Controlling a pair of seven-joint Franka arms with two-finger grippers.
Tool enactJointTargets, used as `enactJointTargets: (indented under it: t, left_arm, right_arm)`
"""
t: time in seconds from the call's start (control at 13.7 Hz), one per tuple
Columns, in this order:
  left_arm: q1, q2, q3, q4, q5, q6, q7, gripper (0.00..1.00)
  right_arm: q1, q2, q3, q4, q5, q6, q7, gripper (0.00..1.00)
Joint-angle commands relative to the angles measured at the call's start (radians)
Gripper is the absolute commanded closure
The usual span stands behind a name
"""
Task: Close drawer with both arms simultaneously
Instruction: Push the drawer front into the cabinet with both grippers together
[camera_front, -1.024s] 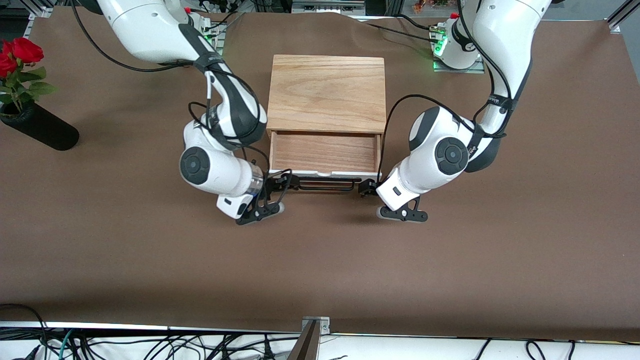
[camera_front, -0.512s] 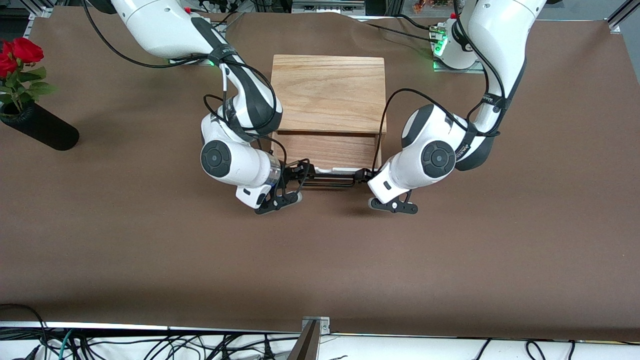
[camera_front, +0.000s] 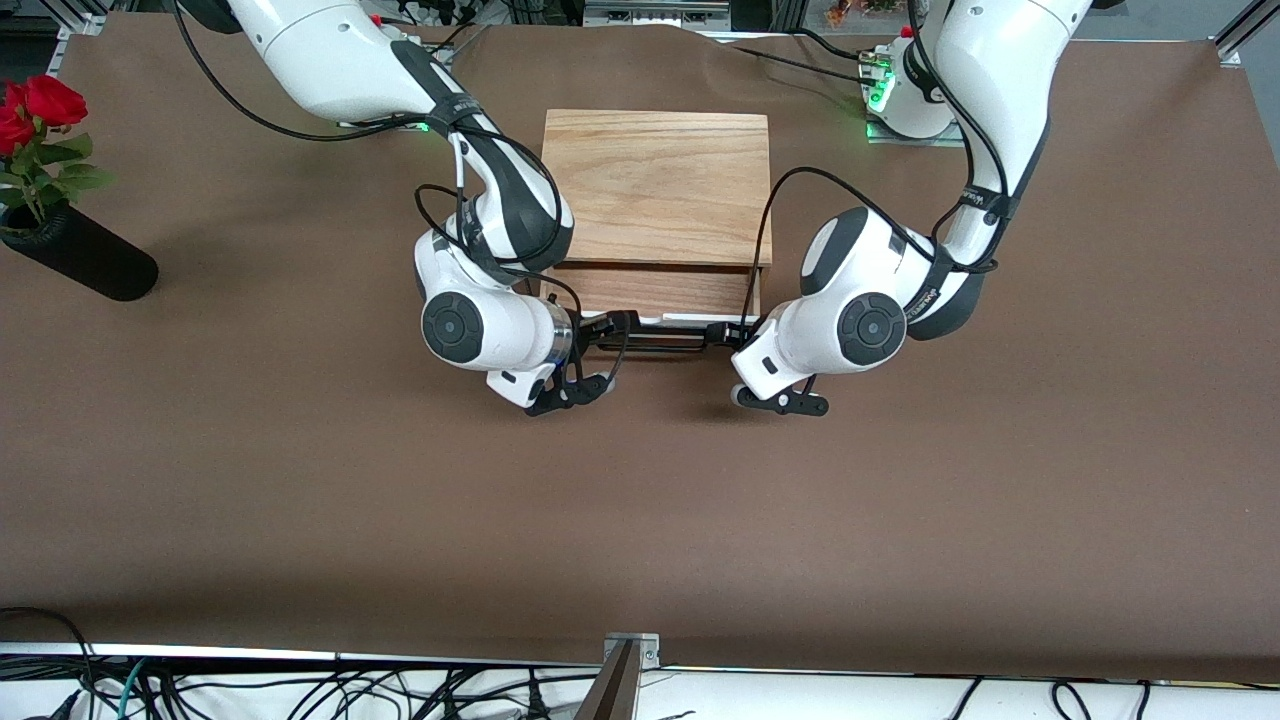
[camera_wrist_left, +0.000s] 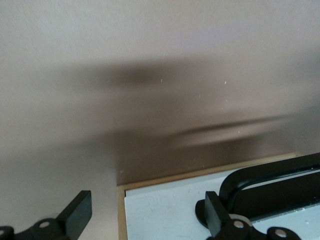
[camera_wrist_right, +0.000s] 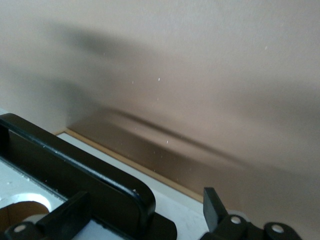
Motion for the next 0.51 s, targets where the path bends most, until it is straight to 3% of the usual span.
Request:
enactJointTargets:
  t: [0.0,0.44]
  left_arm:
    - [-0.007,-0.010,-0.006,0.011,-0.040,-0.118,0.009,0.00]
    - [-0.004,-0.012,-0.008,0.013,-0.041,-0.224,0.009,0.00]
  right_arm:
    - [0.003,-0.003,0.000,-0.013,-0.003,-0.086,0.005,0.00]
    - [0.013,-0.004,0.016,-0.011,-0.003,-0.183,0.005,0.00]
